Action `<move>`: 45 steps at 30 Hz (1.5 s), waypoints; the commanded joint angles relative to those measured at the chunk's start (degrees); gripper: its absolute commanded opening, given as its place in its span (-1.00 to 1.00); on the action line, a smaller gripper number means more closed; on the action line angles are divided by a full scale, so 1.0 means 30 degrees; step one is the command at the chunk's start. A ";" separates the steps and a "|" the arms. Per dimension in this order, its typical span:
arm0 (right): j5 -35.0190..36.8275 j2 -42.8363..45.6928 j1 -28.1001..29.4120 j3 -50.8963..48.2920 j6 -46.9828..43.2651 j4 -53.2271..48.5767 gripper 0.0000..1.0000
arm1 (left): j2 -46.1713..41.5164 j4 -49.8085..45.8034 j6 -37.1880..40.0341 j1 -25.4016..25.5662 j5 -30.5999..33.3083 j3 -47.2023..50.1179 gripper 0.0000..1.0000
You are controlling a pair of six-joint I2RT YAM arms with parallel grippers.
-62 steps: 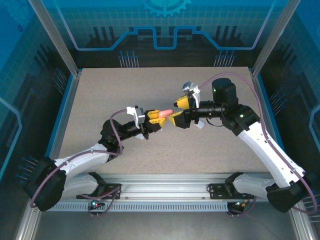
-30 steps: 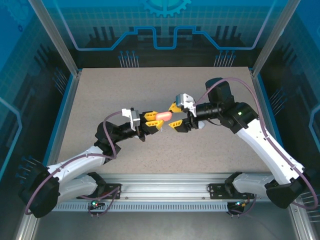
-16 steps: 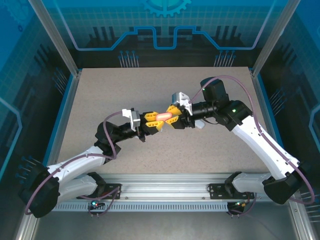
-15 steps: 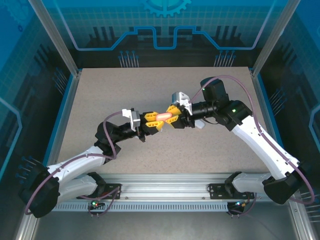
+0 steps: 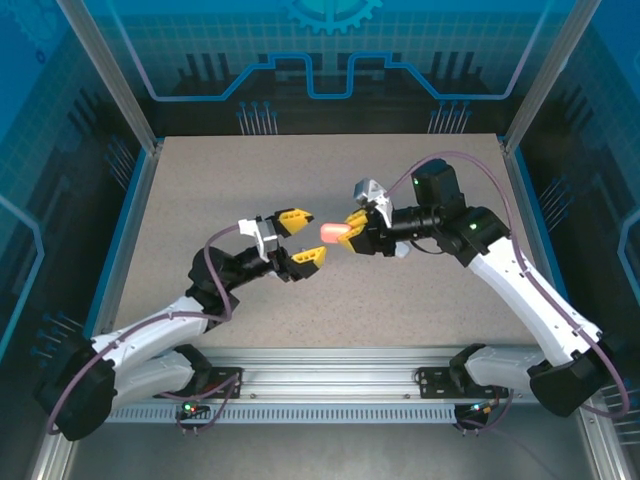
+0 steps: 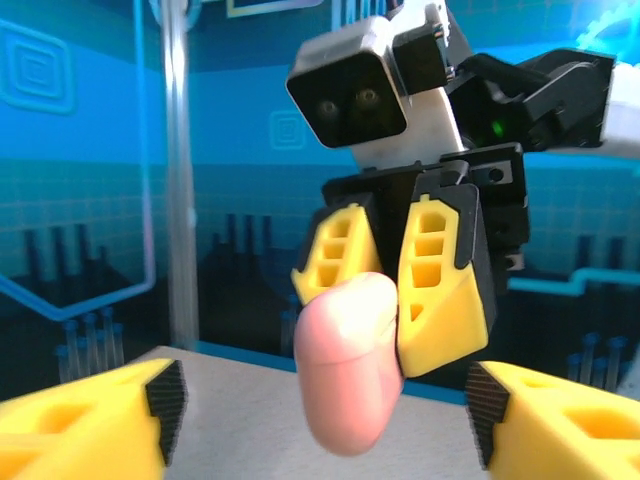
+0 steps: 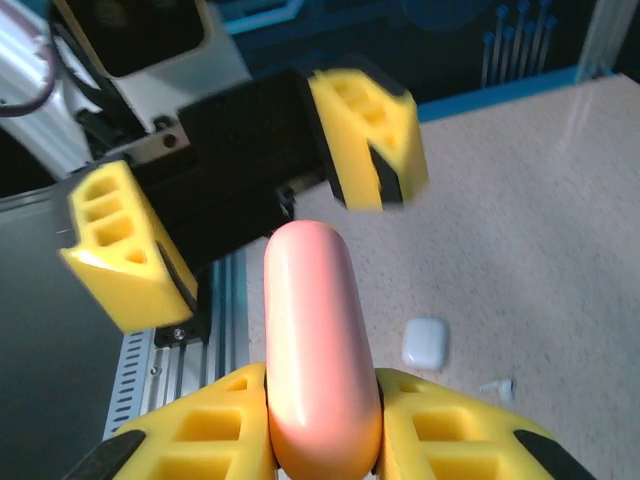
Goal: Insert wireless bluetooth earbuds into charging case
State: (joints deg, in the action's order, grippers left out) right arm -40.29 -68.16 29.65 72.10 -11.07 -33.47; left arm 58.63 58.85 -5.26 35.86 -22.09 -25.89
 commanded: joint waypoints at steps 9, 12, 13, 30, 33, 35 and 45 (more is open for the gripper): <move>0.2234 -0.0383 -0.1431 -0.4617 0.4050 0.0761 -0.50 | -0.4628 -0.6131 0.3915 0.0002 0.3978 0.0035 0.97; 0.2458 -0.1436 -0.1402 -0.5846 0.4835 0.1401 -0.50 | -0.5313 -0.7010 0.4150 0.0016 0.4712 0.0062 0.97; 0.2500 -0.1948 -0.1443 -0.6274 0.5103 0.1744 -0.49 | -0.5435 -0.7219 0.4234 0.0009 0.4860 0.0075 0.97; 0.2232 -0.9685 -0.2408 -0.5794 0.5851 0.1605 -0.38 | -0.5426 -0.7991 0.4249 0.0021 0.5121 -0.0013 0.97; 0.2357 -1.0182 -0.2496 -0.5634 0.6028 0.1423 -0.33 | -0.5412 -0.8081 0.4184 0.0001 0.5193 -0.0020 0.97; 0.2545 -1.0506 -0.2508 -0.5424 0.6160 0.1149 -0.31 | -0.5393 -0.8091 0.4127 0.0027 0.5165 -0.0013 0.97; 0.5402 -1.0087 -0.2647 -0.4644 0.6635 0.0094 0.04 | -0.5401 -0.8646 0.4045 0.0012 0.5582 -0.0181 0.97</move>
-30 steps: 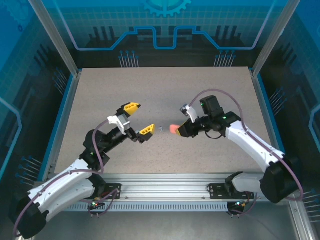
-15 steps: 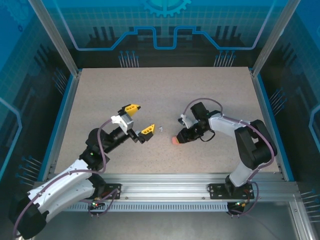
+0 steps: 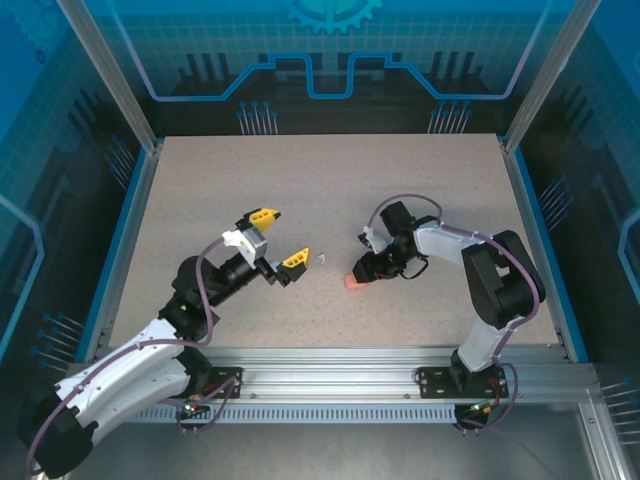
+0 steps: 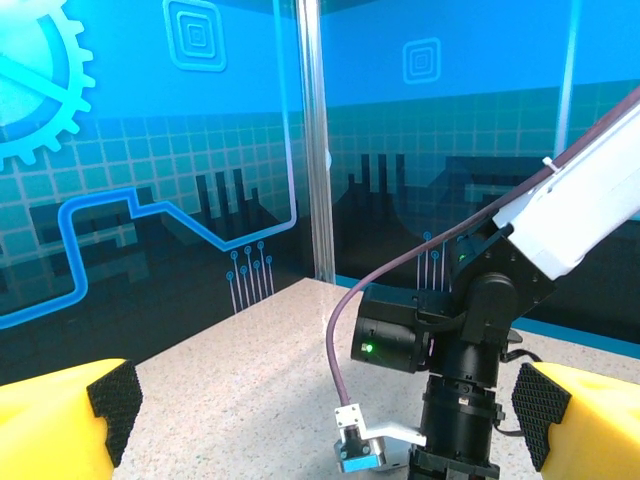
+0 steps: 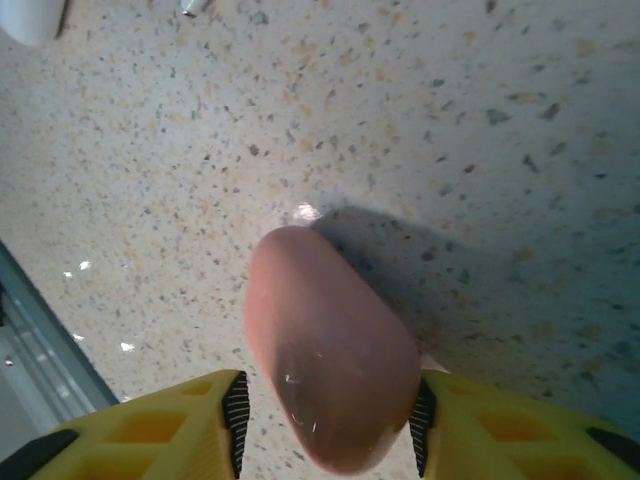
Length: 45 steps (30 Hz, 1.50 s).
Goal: Insert wireless bluetooth earbuds into charging case
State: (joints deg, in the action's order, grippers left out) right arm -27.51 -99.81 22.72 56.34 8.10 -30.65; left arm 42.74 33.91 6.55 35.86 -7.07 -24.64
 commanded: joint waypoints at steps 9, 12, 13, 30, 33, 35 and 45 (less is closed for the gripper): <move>0.5236 0.1934 0.1348 0.2903 -0.0949 -0.3021 0.40 | 0.0285 -0.1154 -0.0982 -0.0027 0.2188 -0.1178 0.98; 0.6711 0.1938 0.2891 0.4350 -0.1776 -0.3629 0.51 | -0.0025 -0.2503 -0.1468 -0.0060 0.3107 -0.2032 0.97; 0.7320 0.1830 0.3504 0.4890 -0.2058 -0.3752 0.54 | -0.0164 -0.3198 -0.1655 -0.0138 0.3594 -0.2425 0.98; 1.0224 -0.7611 0.9358 1.8257 -0.3930 -0.9995 0.72 | -0.3183 -1.2983 -0.5303 -0.5660 0.6151 -0.6932 0.98; 1.0665 -0.9562 1.0034 2.0970 -0.4046 -1.1692 0.72 | -0.3428 -1.3394 -0.5029 -0.5917 0.6173 -0.7381 0.98; 1.0780 -1.0695 1.0320 2.2573 -0.4062 -1.2539 0.71 | -0.3506 -1.3635 -0.4772 -0.5946 0.6211 -0.7637 0.98; 1.1757 -1.5352 1.1323 2.7974 -0.4351 -1.5167 0.71 | -0.3789 -1.3912 -0.4446 -0.5946 0.6174 -0.7546 0.98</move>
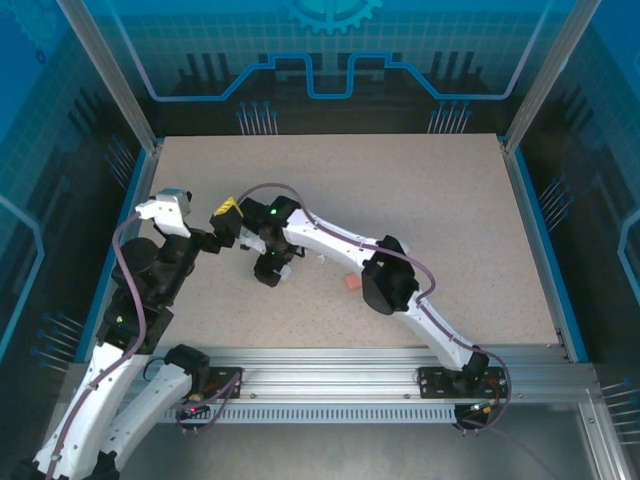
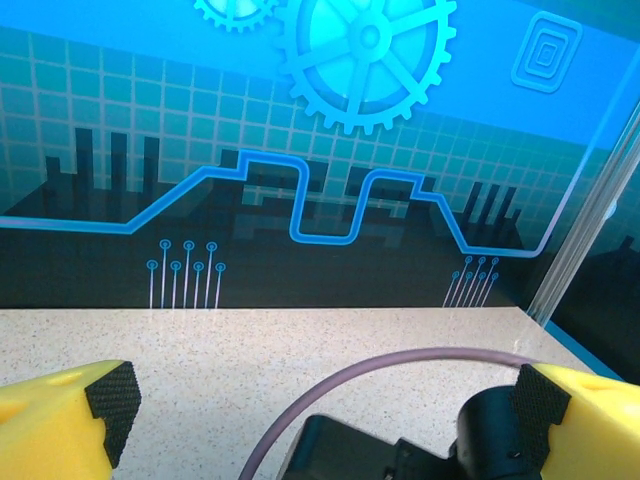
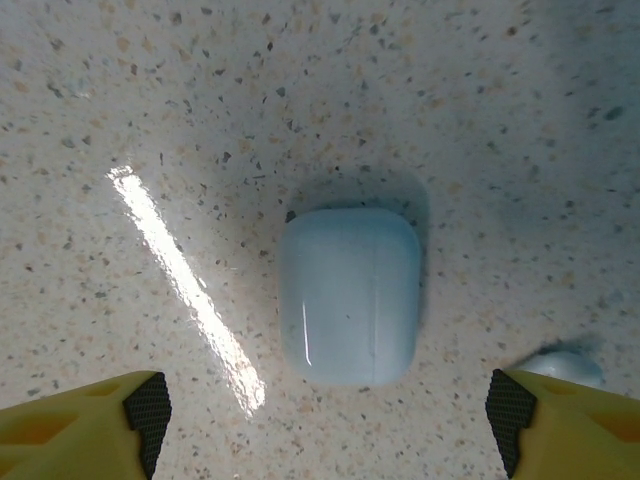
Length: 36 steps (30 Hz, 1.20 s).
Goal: Insert wireless bluetooth earbuds into charging case
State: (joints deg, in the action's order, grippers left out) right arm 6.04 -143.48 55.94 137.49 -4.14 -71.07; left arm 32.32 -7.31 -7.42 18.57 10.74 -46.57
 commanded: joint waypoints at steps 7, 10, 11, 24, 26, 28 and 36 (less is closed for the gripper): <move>0.0598 -0.1836 0.0267 0.1600 -0.0062 -0.1372 0.69 | -0.0370 -0.0024 -0.0074 -0.0198 0.0051 0.0046 0.98; 0.0564 -0.2159 0.0278 0.1762 -0.0038 -0.1141 0.67 | -0.0342 0.0034 -0.0157 -0.0187 0.0023 0.0053 0.97; 0.0509 -0.2332 0.0278 0.1876 -0.0037 -0.1097 0.65 | -0.0344 0.0007 -0.0161 -0.0185 0.0037 0.0010 0.98; 0.0701 -0.3580 0.0257 0.2597 0.0037 -0.0830 0.36 | -0.0431 -0.0377 0.0095 -0.0183 -0.0036 -0.0328 0.98; 0.0692 -0.3738 0.0245 0.2597 0.0054 -0.0940 0.27 | -0.0492 -0.0378 0.0078 -0.0183 -0.0034 -0.0328 0.98; 0.0637 -0.3877 0.0220 0.2597 0.0119 -0.1101 0.16 | -0.0508 -0.0393 0.0076 -0.0183 -0.0007 -0.0330 0.98; -0.0265 -0.2376 -0.0173 0.1404 0.0629 -0.0306 -0.05 | -0.0578 -0.0580 0.0232 -0.0183 0.0077 -0.0298 0.98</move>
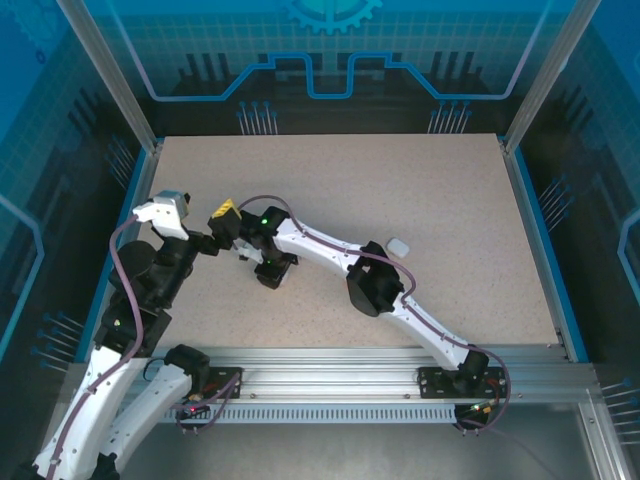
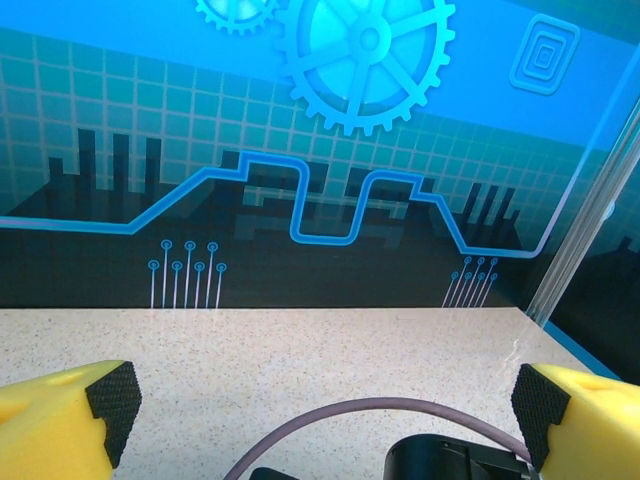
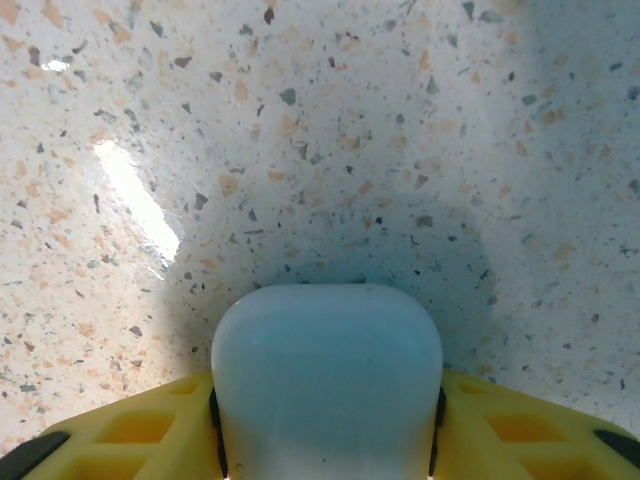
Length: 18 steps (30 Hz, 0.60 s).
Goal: Insert wireless bluetooth earbuds into charging case
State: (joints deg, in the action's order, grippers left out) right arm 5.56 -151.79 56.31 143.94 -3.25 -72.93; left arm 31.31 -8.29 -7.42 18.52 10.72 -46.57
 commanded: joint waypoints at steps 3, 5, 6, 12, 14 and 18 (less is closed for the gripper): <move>-0.0276 0.2054 -0.0562 -0.2538 0.0488 0.1561 -0.08 | -0.0293 -0.0275 0.0115 -0.0169 -0.0063 -0.0237 0.98; -0.0453 0.3217 -0.0772 -0.3857 0.0419 0.2453 -0.09 | -0.0282 -0.0260 -0.0037 -0.0169 -0.0113 -0.0159 0.98; -0.0521 0.3848 -0.0880 -0.4569 0.0400 0.2881 -0.09 | -0.0296 -0.0166 -0.0174 -0.0169 -0.0157 -0.0090 0.98; -0.1128 0.8064 -0.1667 -0.9126 0.0108 0.5184 -0.11 | -0.0269 0.0712 -0.1419 -0.0183 -0.0660 0.0486 0.98; -0.1351 0.9752 -0.1960 -1.1162 -0.0056 0.6232 -0.11 | -0.0077 0.0415 -0.1704 -0.0169 -0.0702 0.0411 0.98; -0.1538 1.3603 -0.2718 -1.5254 -0.0433 0.8303 -0.11 | 0.0939 -0.1236 -0.2502 -0.0169 -0.1014 -0.0647 0.97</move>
State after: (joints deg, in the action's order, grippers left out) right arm 2.59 -117.60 49.60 103.88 -3.29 -53.84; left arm 32.38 -9.32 -12.16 18.52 9.37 -46.09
